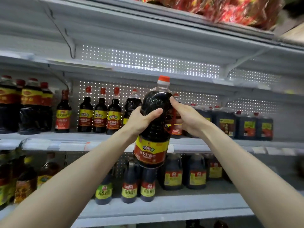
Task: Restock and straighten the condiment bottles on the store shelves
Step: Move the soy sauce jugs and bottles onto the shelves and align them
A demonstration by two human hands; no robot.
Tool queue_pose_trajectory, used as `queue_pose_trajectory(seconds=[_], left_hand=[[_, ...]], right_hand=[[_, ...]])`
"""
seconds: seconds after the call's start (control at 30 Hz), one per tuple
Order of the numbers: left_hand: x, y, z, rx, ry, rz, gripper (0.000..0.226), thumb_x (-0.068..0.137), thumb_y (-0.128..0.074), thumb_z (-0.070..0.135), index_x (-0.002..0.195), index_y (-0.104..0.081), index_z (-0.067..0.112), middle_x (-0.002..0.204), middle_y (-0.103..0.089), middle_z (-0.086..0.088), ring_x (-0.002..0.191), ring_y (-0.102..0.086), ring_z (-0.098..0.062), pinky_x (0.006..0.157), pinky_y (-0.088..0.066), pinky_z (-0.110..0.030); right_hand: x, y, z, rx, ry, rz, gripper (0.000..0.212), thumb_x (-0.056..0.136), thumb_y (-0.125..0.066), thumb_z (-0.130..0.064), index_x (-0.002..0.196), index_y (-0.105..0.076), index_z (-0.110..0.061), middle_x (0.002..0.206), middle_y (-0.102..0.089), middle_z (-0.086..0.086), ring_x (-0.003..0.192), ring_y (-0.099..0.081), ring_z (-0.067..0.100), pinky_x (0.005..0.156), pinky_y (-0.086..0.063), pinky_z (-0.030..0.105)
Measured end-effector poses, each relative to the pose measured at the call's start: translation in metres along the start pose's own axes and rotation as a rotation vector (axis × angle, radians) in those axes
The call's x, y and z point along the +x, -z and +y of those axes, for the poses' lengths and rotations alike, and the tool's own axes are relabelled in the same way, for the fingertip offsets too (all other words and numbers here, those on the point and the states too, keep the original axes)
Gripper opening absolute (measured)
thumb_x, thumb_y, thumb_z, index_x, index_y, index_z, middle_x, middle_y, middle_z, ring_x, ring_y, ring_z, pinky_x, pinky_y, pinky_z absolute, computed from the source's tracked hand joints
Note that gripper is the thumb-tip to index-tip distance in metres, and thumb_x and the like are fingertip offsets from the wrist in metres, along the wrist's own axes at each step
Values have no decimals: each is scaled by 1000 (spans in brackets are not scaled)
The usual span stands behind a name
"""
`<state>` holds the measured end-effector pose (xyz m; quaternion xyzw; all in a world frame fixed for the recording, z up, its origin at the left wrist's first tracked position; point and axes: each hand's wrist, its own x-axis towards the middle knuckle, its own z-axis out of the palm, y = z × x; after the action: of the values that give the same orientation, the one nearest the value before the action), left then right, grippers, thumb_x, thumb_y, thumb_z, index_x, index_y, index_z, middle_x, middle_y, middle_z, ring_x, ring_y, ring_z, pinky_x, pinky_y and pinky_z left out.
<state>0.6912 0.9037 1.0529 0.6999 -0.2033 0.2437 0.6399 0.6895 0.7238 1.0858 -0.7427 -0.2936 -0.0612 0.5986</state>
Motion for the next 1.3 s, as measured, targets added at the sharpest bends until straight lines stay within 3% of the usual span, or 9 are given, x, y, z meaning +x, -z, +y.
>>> queue_pose_trajectory(seconds=[0.2,0.37,0.47,0.57,0.63,0.8,0.97,1.1,1.3], left_hand=[[61,-65,-15,-3,-75,40,76,56,-80,57,116,-61,14,106,-71,-3,97,-69,-16,86,-55,-32],[112,-121,-29,22,-105,88,24,80,-76,34,99,-64,24,101,-71,0,95,-68,-14,83,-53,-28],[141,-143,-41,32,-101,133,42,74,-79,41,106,-63,22,104,-70,1,96,-67,-13,83,-53,-27],[168,-166,-59,55,-88,153,46,76,-78,40,114,-62,18,108,-69,0,100,-66,-14,85,-52,-29],[183,-178,-69,62,-86,177,51,77,-77,39,119,-61,16,110,-69,0,101,-66,-14,86,-52,-29],[212,-194,-85,97,-70,190,59,72,-79,46,120,-60,17,111,-69,0,102,-66,-14,89,-52,-31],[228,-197,-98,105,-41,222,50,76,-77,40,116,-58,15,108,-68,-1,100,-65,-16,89,-52,-32],[231,-196,-104,117,-11,230,39,78,-75,38,107,-58,18,104,-68,-1,97,-65,-13,80,-51,-26],[228,-195,-115,107,29,260,50,78,-75,39,116,-57,12,105,-67,-2,95,-65,-12,73,-50,-22]], right_hand=[[42,78,24,15,91,2,60,81,-55,-58,120,-63,-13,104,-74,4,94,-71,19,84,-54,35],[88,148,45,36,124,-26,64,77,-61,-58,122,-62,-11,109,-73,4,99,-70,22,88,-54,39],[113,177,59,45,122,-56,77,67,-69,-60,125,-58,-10,113,-71,6,101,-68,22,85,-54,37],[137,204,78,71,128,-93,61,69,-67,-55,114,-61,-14,101,-73,3,93,-70,19,84,-53,37],[154,220,90,85,123,-99,65,69,-68,-55,118,-61,-13,104,-73,4,97,-69,20,88,-53,40],[184,242,111,107,130,-115,64,72,-65,-55,119,-60,-12,112,-71,7,105,-67,24,92,-53,42],[204,247,126,146,120,-135,53,77,-63,-52,114,-61,-13,109,-72,7,102,-68,23,87,-54,38],[214,245,137,166,108,-147,65,73,-65,-56,122,-60,-13,114,-71,7,105,-67,24,84,-55,40],[220,240,150,147,97,-164,66,76,-60,-60,123,-59,-13,114,-70,6,105,-68,24,85,-56,39]])
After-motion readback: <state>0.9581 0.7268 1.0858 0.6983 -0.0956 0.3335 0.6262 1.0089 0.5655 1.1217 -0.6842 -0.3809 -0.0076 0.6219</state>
